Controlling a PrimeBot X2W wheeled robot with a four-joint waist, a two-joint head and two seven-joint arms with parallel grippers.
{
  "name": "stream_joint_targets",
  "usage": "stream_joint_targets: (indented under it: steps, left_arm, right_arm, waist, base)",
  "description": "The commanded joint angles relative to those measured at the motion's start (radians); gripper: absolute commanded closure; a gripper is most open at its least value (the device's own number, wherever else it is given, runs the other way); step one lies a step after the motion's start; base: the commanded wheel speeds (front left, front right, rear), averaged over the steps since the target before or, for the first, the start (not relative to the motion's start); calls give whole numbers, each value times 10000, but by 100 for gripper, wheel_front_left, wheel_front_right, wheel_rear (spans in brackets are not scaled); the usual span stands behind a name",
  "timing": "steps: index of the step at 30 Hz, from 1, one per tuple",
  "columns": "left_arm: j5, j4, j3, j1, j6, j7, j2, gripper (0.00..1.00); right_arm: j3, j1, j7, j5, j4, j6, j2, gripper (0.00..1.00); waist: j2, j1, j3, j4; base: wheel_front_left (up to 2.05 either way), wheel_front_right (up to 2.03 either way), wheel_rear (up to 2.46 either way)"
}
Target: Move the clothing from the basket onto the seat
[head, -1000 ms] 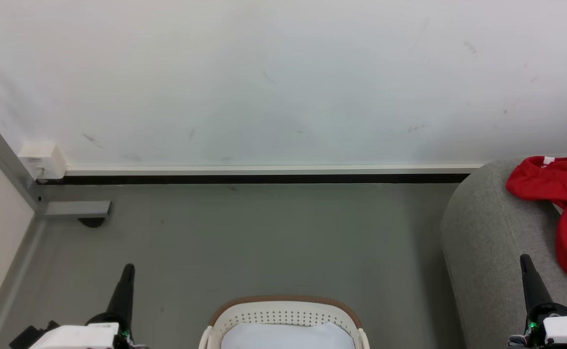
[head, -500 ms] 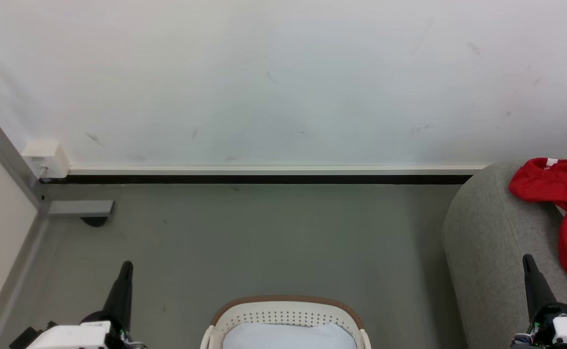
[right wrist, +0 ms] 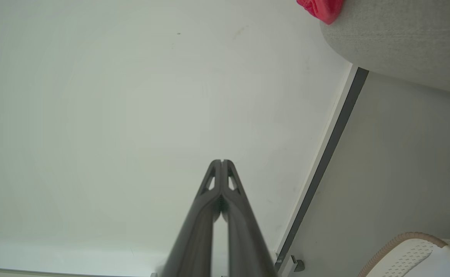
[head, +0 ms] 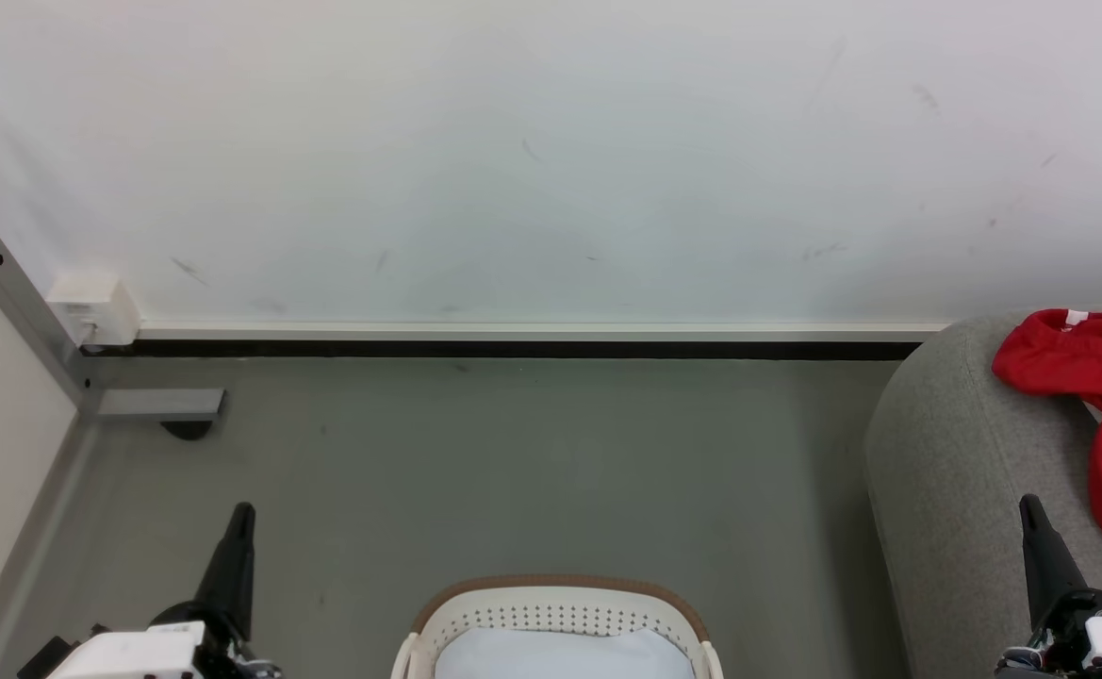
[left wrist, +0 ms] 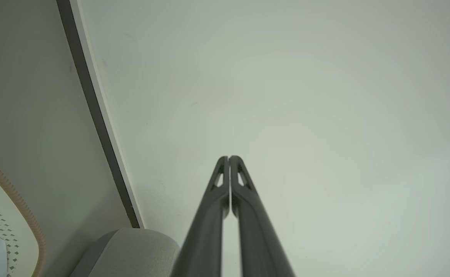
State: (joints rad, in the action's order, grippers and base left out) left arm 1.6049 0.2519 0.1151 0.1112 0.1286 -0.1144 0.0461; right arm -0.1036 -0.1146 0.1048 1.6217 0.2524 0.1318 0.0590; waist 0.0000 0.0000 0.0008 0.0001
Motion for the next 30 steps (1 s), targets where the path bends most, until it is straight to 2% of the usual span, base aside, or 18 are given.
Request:
stream_joint_targets:
  steps: [1,30]
  left_arm:
    - [125,-20,27,73,50,-49,76,100]
    - [126,-23,24,69,51,-48,75,100]
  right_arm:
    - [-31,29,44,1,-60,-21,-13,100]
    - [-59,26,69,-34,-57,-21,-33,100]
  waist:
    - [0,0,0,-1]
    - [0,0,0,-1]
  base:
    - [0,0,0]
    - [0,0,0]
